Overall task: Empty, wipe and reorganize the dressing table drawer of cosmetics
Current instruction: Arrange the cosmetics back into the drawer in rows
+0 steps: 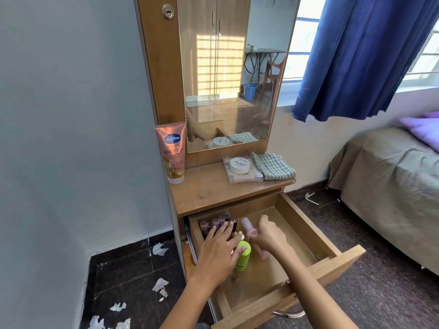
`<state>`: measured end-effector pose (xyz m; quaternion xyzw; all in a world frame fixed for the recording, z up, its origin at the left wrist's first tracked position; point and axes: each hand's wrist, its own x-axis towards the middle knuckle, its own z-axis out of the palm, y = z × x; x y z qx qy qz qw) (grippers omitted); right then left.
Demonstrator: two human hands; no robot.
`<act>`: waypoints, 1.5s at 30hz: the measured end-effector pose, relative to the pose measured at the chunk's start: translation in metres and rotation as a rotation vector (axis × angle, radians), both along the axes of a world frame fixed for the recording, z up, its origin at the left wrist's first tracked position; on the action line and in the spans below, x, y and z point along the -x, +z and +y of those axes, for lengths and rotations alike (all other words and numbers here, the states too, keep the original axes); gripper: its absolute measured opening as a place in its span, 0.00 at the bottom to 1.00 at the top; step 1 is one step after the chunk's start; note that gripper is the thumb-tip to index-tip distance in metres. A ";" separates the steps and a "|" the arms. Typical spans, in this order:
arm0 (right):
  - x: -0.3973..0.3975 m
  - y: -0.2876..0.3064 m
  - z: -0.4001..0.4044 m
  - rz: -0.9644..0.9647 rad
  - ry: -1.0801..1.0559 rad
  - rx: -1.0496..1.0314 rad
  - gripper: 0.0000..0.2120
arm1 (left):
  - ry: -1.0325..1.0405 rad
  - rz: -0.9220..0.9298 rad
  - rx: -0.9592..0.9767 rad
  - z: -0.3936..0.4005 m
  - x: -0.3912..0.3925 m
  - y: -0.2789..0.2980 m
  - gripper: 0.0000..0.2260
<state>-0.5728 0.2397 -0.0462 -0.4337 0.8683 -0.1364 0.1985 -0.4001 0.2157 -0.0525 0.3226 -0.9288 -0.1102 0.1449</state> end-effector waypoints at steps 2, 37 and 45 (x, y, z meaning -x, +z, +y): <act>-0.003 -0.004 -0.008 0.012 0.011 -0.038 0.16 | 0.002 0.006 0.006 0.000 0.000 -0.001 0.29; -0.001 0.060 -0.105 0.167 0.256 0.555 0.15 | 0.183 -0.229 0.032 -0.039 0.001 0.032 0.28; -0.002 0.054 -0.088 0.284 0.322 0.659 0.11 | 0.175 -0.242 0.009 -0.039 0.002 0.034 0.27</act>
